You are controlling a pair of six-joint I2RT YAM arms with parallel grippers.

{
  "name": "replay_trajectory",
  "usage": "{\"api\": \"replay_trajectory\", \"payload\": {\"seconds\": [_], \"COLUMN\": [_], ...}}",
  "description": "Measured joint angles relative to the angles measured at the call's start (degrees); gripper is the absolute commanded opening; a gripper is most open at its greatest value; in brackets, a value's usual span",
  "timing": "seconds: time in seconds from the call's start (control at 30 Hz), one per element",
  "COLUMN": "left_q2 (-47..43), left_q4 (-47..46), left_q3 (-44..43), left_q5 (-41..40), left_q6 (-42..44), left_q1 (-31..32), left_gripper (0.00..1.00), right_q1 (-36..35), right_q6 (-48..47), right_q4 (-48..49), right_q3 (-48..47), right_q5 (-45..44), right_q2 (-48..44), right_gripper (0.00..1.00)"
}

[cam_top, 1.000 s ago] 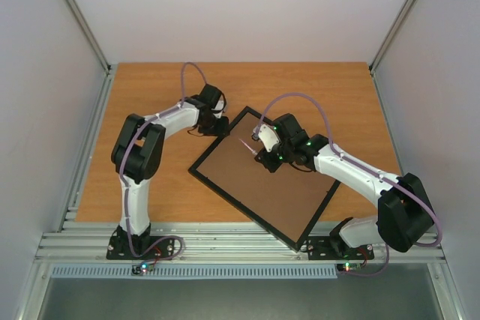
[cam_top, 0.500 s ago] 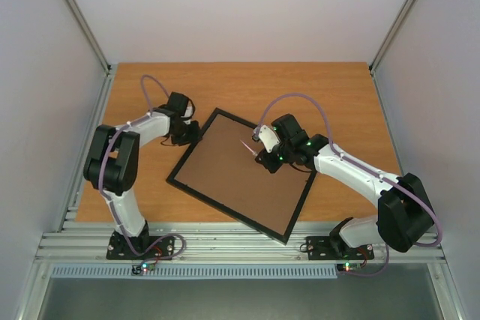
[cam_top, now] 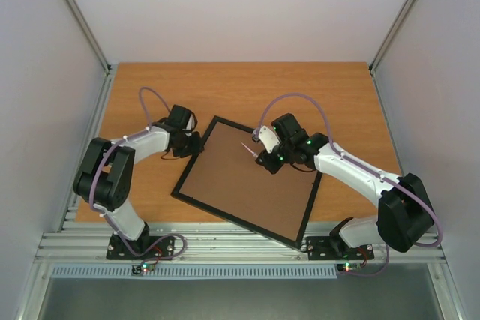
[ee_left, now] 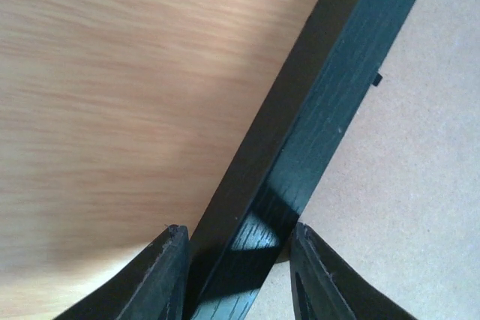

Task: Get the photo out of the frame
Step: Move the photo frame to the center of the board.

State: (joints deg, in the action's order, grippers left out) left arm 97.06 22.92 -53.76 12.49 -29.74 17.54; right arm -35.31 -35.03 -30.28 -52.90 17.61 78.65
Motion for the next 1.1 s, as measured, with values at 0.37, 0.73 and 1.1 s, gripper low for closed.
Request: {"api": "replay_trajectory", "payload": {"seconds": [0.37, 0.73, 1.1], "left_q2": [-1.33, -7.91, -13.22], "left_q4": [-2.86, -5.07, -3.78], "left_q3": [1.97, 9.38, 12.87], "left_q5": [-2.97, -5.92, -3.61], "left_q6": [-2.27, -5.77, -7.89], "left_q1": [5.01, 5.44, 4.42], "left_gripper": [0.39, 0.43, 0.54], "right_q1": [-1.99, -7.23, -7.8], "right_q6": [-3.45, -7.96, -13.09], "right_q4": [-4.76, -9.49, -15.8], "right_q3": [-6.08, -11.21, -17.86], "right_q5": [-0.87, -3.19, -4.83], "right_q2": [4.15, 9.99, 15.82], "right_gripper": [0.01, 0.01, 0.01]}}
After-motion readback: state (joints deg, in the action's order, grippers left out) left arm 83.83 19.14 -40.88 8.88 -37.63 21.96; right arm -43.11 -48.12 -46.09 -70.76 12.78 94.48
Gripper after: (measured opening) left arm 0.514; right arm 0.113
